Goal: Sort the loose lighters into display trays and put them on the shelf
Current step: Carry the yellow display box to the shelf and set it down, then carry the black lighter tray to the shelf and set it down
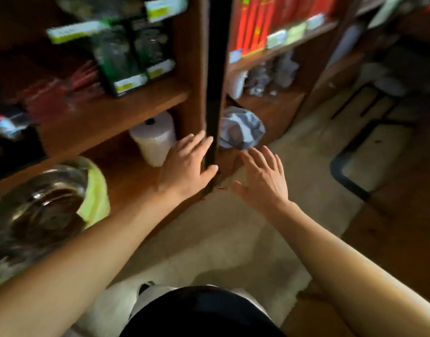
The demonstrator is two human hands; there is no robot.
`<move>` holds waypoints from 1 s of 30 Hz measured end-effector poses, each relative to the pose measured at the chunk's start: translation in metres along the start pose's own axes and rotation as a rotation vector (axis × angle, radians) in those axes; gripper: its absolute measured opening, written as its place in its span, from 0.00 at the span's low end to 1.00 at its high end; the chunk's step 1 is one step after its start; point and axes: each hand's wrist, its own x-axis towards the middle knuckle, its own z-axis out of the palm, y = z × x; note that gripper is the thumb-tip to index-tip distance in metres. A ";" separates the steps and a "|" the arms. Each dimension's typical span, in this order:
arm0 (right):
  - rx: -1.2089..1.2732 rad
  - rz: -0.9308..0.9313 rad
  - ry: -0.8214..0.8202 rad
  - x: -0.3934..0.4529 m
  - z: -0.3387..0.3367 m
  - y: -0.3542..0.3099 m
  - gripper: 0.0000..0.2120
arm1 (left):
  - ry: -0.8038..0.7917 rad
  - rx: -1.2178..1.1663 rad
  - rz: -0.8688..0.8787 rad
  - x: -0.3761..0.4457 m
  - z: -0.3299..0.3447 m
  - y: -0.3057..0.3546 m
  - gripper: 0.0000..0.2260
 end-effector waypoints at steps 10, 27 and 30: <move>-0.079 0.499 0.081 -0.015 -0.046 0.182 0.38 | -0.163 -0.069 0.410 0.151 0.099 0.167 0.32; -0.164 0.911 0.179 0.146 -0.106 0.412 0.37 | -0.217 -0.169 0.876 0.467 0.208 0.321 0.30; -0.178 0.945 0.186 0.171 -0.115 0.459 0.37 | -0.230 -0.183 0.916 0.514 0.227 0.352 0.30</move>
